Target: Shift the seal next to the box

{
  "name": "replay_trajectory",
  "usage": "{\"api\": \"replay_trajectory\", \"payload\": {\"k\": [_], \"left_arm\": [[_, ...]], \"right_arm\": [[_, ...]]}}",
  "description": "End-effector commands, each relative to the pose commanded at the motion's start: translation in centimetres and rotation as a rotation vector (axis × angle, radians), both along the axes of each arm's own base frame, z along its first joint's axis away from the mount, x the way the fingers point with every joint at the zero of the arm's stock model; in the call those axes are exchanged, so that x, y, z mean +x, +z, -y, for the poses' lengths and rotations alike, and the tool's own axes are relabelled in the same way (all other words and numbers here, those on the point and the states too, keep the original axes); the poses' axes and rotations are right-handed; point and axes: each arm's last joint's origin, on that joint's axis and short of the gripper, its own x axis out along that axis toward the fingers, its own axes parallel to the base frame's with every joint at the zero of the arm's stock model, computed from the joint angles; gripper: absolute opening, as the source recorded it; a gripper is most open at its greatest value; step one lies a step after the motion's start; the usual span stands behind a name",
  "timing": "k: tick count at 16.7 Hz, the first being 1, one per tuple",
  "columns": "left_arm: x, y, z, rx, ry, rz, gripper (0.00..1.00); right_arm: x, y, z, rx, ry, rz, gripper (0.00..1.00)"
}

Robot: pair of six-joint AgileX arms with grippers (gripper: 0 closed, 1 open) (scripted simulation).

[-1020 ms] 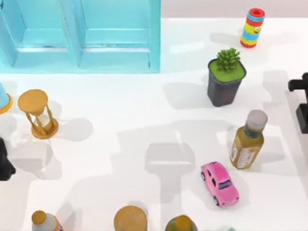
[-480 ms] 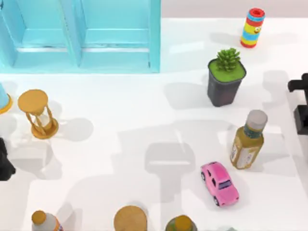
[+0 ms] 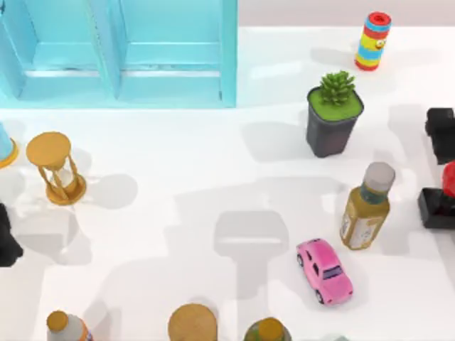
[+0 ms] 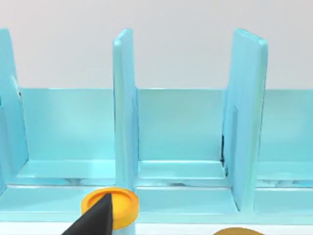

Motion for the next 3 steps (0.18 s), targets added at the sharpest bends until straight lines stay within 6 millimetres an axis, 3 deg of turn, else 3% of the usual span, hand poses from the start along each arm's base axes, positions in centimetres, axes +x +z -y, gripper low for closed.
{"api": "replay_trajectory", "payload": {"k": [3], "left_arm": [[0.0, 0.0, 0.0, 0.0, 0.0, 0.0, 1.0]], "right_arm": [[0.0, 0.0, 0.0, 0.0, 0.0, 0.0, 1.0]]}}
